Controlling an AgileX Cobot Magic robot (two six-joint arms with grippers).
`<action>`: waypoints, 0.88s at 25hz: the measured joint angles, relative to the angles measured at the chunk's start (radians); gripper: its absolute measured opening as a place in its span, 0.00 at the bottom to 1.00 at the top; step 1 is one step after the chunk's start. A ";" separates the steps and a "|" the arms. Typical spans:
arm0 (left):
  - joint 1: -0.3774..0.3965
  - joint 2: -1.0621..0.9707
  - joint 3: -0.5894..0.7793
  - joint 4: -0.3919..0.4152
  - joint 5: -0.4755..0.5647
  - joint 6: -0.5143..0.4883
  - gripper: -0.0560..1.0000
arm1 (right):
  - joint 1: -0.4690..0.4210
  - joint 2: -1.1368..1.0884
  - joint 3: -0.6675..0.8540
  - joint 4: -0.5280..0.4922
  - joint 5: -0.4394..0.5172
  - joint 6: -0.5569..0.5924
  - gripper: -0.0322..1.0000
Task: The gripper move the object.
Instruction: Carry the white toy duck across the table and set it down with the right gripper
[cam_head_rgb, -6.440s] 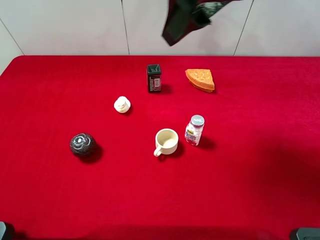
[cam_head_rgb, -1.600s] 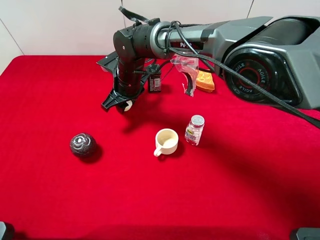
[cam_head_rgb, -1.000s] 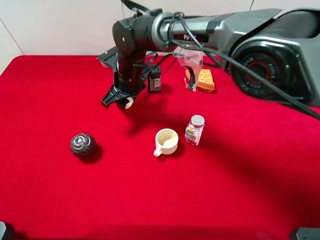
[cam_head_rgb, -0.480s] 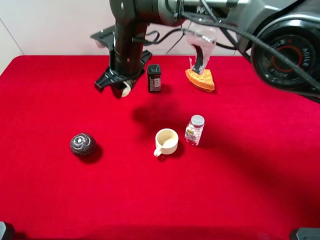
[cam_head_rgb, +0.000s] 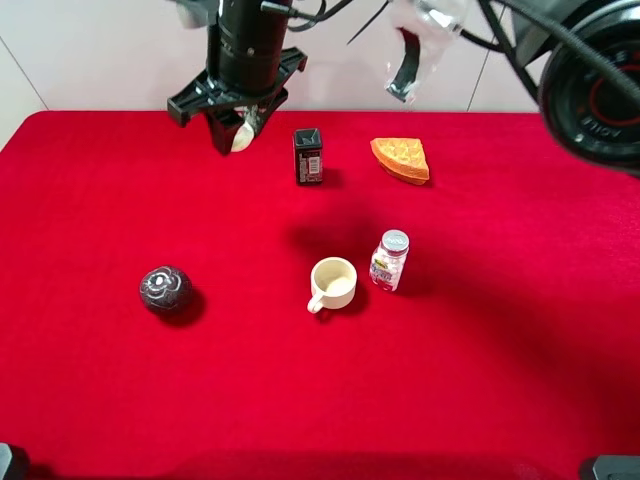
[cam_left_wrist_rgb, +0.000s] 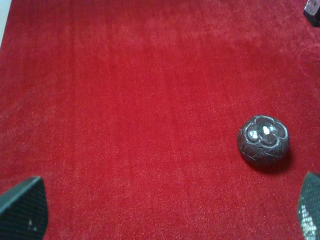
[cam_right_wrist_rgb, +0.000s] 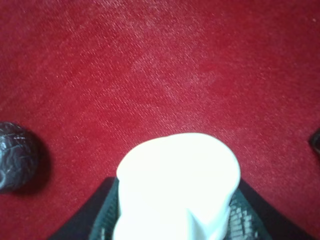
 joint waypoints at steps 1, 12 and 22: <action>0.000 0.000 0.000 0.000 0.000 0.000 1.00 | -0.008 -0.005 0.000 -0.003 0.000 0.003 0.35; 0.000 0.000 0.000 0.000 0.000 0.000 1.00 | -0.124 -0.066 -0.001 -0.021 0.002 0.028 0.35; 0.000 0.000 0.000 0.000 0.000 0.000 1.00 | -0.247 -0.072 -0.001 -0.045 0.003 0.028 0.35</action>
